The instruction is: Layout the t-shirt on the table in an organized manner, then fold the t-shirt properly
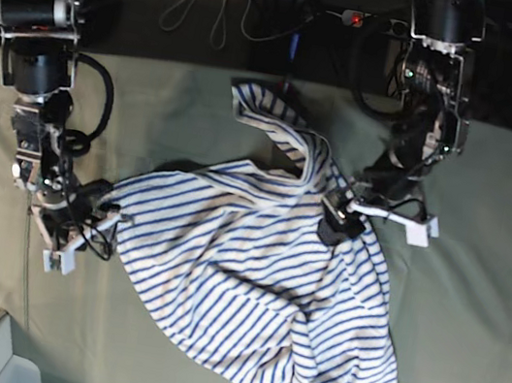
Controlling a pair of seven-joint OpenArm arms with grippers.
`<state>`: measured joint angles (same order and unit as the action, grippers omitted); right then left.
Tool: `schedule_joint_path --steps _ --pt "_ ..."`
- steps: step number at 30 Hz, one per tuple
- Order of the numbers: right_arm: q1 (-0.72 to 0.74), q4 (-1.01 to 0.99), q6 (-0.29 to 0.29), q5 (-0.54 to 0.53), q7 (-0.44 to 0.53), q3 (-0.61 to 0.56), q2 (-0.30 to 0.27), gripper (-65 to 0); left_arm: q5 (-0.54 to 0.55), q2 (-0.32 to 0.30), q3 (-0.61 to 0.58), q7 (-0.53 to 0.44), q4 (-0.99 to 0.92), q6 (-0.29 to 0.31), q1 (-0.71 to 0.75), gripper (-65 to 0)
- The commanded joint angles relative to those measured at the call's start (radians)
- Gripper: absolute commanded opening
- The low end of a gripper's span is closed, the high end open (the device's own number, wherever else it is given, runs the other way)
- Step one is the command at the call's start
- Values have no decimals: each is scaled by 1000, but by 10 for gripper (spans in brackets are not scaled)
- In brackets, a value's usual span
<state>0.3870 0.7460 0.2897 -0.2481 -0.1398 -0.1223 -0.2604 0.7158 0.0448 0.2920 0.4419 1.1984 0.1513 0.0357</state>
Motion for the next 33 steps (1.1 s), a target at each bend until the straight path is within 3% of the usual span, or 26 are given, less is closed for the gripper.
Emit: schedule_joint_path --steps 1,7,12,21,23,24,29,30,33 --pt "28 4 3 -7 36 2 -10 -320 -2 -1 -1 25 -28 -15 -13 0" --pt "22 -12 3 -7 61 2 -12 -320 1 -1 -1 24 -151 -3 -59 0" --pt "22 -12 3 -7 61 2 -14 -320 -2 -1 -1 31 -156 124 -63 0" --pt "22 -12 3 -7 61 2 -12 -320 -2 -1 -1 33 -163 141 -61 -30" --pt "22 -12 3 -7 59 2 -10 -321 -2 -1 -1 33 -163 141 -61 -107" --pt "22 -12 3 -7 56 2 -9 -321 3 -1 -1 34 -163 141 -63 -179" --pt "17 -12 3 -7 53 2 9 -323 8 -4 2 34 -165 133 -63 -615" --pt "7 -12 3 -7 52 0 16 -323 8 -6 2 34 -165 133 -63 -650" --pt "-10 -12 3 -7 52 2 23 -326 8 -9 3 34 -159 133 -58 -634"
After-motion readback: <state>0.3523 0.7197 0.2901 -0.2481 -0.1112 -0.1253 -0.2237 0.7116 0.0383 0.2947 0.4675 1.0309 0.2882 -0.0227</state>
